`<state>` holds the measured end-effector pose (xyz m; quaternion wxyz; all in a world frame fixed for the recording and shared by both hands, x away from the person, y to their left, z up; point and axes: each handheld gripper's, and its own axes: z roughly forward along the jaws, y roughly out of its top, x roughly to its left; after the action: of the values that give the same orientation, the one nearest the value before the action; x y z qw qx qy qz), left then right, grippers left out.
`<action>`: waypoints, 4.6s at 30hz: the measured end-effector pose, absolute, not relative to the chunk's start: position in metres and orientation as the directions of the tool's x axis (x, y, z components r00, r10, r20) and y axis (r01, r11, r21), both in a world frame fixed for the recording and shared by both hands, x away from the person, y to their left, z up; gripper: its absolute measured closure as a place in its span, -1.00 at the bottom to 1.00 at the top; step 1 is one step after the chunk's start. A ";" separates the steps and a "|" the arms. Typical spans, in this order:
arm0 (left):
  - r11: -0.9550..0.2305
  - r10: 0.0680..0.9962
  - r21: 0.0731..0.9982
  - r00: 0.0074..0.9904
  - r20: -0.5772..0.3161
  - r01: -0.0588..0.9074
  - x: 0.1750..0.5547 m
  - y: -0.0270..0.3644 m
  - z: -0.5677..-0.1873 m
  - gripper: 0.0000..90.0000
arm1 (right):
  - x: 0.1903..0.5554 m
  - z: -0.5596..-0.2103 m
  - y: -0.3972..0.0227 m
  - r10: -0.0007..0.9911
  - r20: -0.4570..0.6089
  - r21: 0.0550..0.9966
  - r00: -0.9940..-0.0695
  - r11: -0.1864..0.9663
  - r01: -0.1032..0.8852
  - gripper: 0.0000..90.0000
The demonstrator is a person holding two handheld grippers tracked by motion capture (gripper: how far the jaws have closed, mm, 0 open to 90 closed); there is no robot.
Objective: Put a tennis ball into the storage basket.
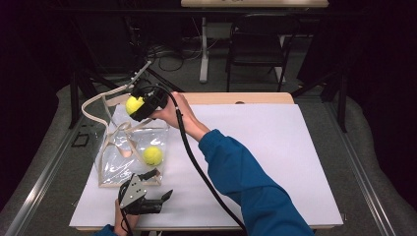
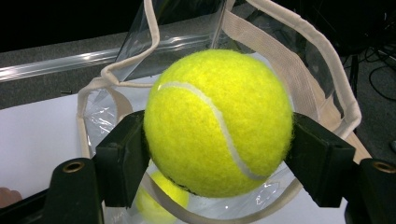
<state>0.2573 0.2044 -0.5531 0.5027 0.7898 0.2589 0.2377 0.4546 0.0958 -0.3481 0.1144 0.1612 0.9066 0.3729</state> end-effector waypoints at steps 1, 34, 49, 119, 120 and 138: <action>-0.361 0.648 0.917 0.753 0.115 0.170 0.257 0.204 -0.553 -0.65 | 0.455 -0.348 0.096 0.377 -0.087 0.712 -0.922 0.670 0.207 -0.41; -0.361 0.648 0.917 0.753 0.116 0.169 0.257 0.205 -0.553 -0.65 | 0.460 -0.353 0.102 0.387 -0.073 0.688 -0.919 0.687 0.235 -0.42; -0.360 0.648 0.917 0.753 0.113 0.171 0.257 0.204 -0.554 -0.65 | 0.462 -0.356 0.106 0.388 -0.063 0.675 -0.920 0.695 0.247 -0.42; -0.381 0.638 0.909 0.760 0.126 0.168 0.258 0.198 -0.554 -0.65 | 0.436 -0.383 -0.051 0.512 -0.029 0.749 -0.859 0.580 0.321 -1.00; -0.382 0.636 0.909 0.761 0.128 0.167 0.258 0.198 -0.554 -0.65 | 0.435 -0.385 -0.054 0.515 -0.026 0.746 -0.857 0.580 0.326 -1.00; -0.379 0.641 0.910 0.757 0.127 0.168 0.258 0.199 -0.554 -0.65 | 0.412 -0.408 -0.093 0.547 -0.029 0.742 -0.836 0.573 0.349 -1.00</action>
<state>0.2576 0.1985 -0.5545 0.4958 0.7954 0.2545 0.2384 0.4117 -0.0927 -0.4082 0.1285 0.2555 0.8774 0.3852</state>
